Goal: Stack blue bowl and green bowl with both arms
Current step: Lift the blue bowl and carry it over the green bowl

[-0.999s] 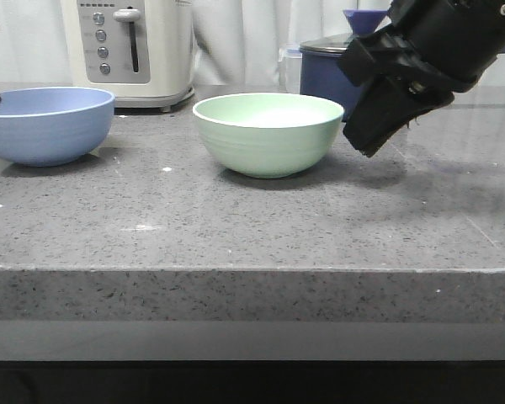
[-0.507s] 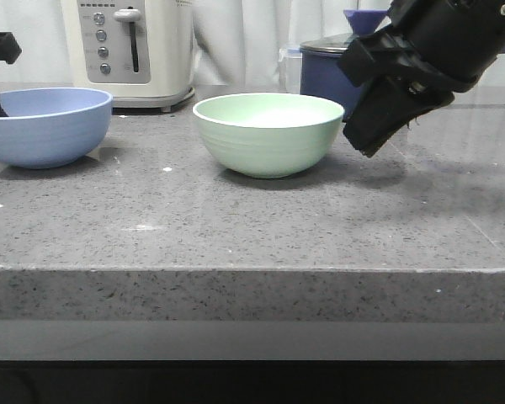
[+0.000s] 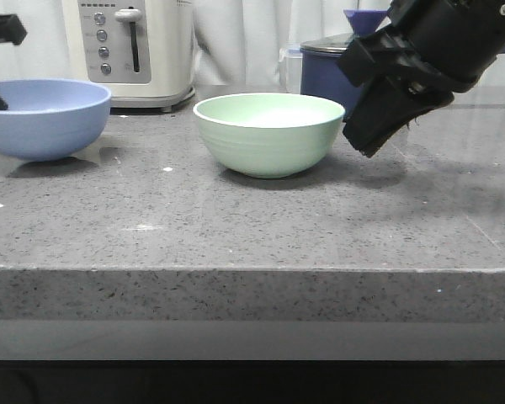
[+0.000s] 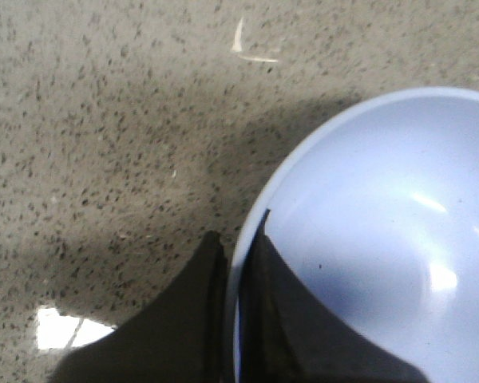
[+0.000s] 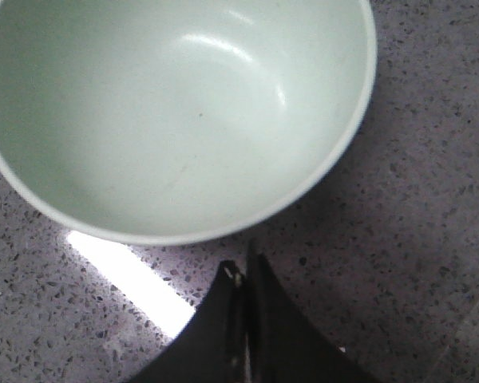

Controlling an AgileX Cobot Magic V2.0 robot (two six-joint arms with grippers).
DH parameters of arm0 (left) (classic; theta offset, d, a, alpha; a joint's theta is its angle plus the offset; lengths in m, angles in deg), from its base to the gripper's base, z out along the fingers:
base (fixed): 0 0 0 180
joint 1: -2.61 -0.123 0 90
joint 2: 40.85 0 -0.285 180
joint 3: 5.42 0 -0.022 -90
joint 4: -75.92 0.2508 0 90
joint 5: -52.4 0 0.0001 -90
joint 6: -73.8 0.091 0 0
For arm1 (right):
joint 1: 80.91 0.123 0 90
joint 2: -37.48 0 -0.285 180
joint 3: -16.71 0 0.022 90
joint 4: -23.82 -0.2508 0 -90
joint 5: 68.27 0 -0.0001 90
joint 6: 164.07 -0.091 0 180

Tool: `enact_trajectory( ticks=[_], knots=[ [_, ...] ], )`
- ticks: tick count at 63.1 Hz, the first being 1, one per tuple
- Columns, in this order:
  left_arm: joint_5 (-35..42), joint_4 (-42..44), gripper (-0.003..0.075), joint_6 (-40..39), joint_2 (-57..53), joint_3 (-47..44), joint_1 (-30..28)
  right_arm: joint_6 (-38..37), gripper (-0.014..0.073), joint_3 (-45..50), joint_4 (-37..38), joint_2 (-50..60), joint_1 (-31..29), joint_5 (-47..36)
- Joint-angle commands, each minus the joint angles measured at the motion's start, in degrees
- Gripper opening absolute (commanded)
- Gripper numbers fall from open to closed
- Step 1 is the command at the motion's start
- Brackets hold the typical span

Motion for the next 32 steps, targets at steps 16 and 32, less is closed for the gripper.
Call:
enact_trajectory(
  ticks=[16,32],
  knots=[
    [-1.79,-1.55,-0.002,0.0,-1.33,15.0,12.36,0.58,-0.0063,-1.67,-1.23,1.76,-0.02,-2.37],
    [-4.92,-1.69,-0.002,-0.69,4.81,25.11,20.34,0.58,-0.0063,-1.67,-1.23,1.76,-0.02,-2.37]
  ],
)
